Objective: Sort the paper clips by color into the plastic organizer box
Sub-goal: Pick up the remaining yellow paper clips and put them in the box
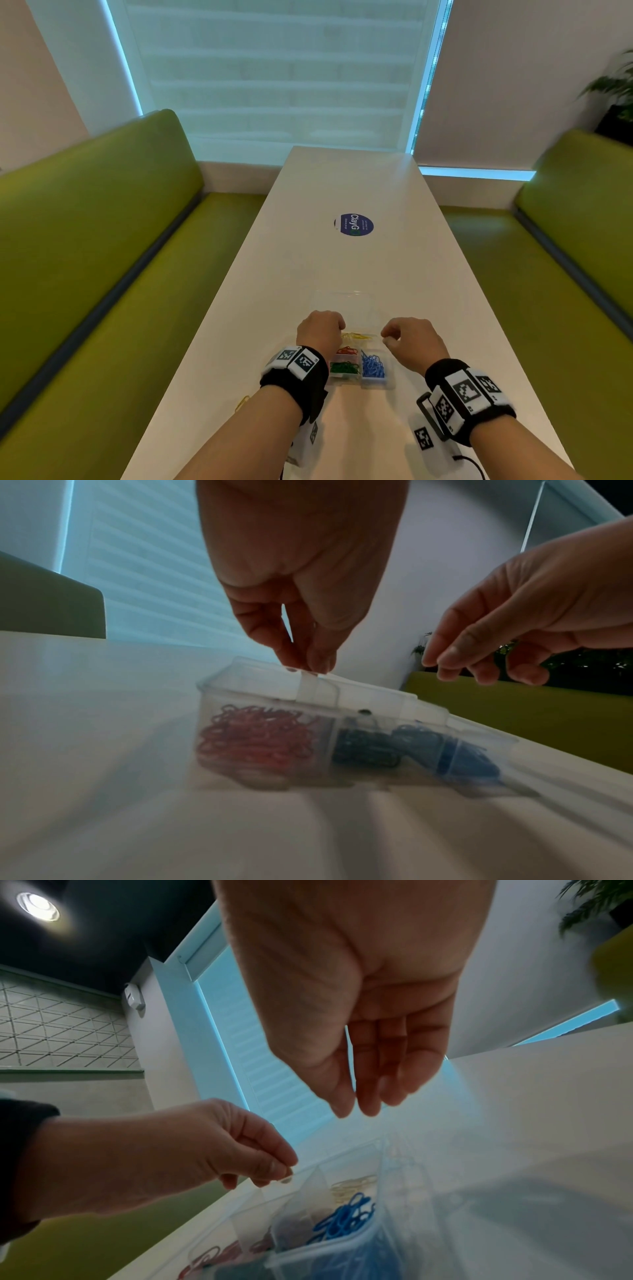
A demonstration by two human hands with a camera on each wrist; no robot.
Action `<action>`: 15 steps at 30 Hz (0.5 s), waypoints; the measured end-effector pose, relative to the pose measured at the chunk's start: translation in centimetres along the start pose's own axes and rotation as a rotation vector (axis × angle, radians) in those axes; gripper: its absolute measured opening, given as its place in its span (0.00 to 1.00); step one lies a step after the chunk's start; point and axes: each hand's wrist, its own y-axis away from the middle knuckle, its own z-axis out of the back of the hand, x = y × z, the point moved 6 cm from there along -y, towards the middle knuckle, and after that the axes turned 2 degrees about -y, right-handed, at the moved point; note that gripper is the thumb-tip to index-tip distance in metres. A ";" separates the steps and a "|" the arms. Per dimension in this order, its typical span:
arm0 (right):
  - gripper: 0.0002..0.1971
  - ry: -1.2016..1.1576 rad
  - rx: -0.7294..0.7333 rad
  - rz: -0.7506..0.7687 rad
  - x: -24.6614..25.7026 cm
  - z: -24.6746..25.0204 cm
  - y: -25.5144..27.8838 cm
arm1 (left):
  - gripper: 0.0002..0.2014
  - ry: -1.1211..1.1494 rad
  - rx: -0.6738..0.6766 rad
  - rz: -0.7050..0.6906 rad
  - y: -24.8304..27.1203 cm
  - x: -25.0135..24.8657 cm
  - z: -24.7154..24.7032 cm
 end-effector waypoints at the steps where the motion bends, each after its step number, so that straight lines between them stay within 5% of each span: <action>1: 0.11 -0.003 -0.002 0.001 0.0 0.0 0.1 | 0.18 0.003 -0.004 -0.002 0.1 0.0 0.1; 9: 0.10 -0.039 -0.008 0.022 1.5 -0.5 1.5 | 0.15 0.073 -0.096 0.006 2.8 0.6 1.2; 15: 0.10 0.015 0.121 0.120 6.1 -4.5 4.1 | 0.13 0.121 -0.150 0.087 6.5 4.5 1.7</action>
